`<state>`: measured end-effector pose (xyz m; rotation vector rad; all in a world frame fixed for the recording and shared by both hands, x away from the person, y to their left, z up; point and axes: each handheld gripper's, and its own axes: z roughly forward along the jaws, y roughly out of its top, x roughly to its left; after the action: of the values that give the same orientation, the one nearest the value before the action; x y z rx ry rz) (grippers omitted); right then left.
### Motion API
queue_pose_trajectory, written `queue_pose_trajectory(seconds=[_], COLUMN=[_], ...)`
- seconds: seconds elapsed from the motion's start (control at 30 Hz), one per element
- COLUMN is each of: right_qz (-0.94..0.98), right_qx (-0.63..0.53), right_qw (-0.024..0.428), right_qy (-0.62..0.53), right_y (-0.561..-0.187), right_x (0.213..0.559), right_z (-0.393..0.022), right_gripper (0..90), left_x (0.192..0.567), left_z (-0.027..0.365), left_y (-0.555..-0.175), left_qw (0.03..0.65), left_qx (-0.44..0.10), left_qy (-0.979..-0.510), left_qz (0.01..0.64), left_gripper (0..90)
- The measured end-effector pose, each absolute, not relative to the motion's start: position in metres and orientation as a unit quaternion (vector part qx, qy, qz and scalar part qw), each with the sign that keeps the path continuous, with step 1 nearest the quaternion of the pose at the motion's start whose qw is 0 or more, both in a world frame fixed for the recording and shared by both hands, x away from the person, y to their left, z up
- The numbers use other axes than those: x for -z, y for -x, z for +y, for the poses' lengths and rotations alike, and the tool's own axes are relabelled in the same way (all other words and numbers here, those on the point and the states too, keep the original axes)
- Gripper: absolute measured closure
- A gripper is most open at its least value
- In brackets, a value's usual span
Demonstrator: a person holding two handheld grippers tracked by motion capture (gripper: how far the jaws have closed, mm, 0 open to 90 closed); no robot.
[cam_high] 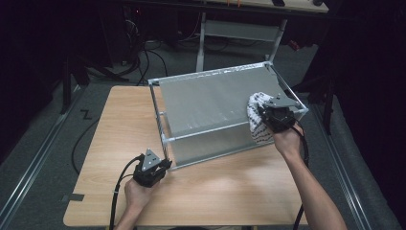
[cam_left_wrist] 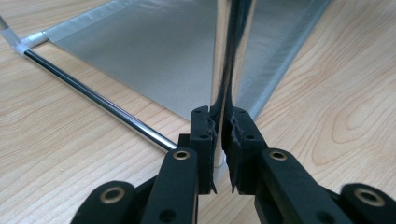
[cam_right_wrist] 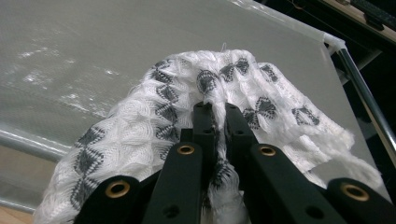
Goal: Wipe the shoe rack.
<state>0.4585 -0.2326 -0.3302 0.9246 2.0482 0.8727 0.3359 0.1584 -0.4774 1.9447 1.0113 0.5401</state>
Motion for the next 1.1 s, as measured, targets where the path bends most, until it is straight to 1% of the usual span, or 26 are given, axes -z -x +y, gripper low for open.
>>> queue_pose_trajectory(seconds=[0.5, 0.77, 1.1], right_qz=[0.775, 0.784, 0.764], right_qx=[-0.331, -0.330, -0.330], right_qw=[0.372, 0.373, 0.376], right_qy=[-0.390, -0.369, -0.408], right_y=[-0.459, -0.454, -0.460], right_x=[0.326, 0.328, 0.326], right_z=[-0.259, -0.245, -0.273], right_gripper=[86.3, 86.3, 86.3], left_x=[0.478, 0.478, 0.478], left_z=[0.162, 0.162, 0.162], left_y=[-0.336, -0.336, -0.336], left_qw=[0.427, 0.428, 0.428], left_qx=[-0.222, -0.223, -0.222], left_qy=[-0.772, -0.771, -0.770], left_qz=[0.415, 0.416, 0.419], left_gripper=[81.8, 81.8, 81.8])
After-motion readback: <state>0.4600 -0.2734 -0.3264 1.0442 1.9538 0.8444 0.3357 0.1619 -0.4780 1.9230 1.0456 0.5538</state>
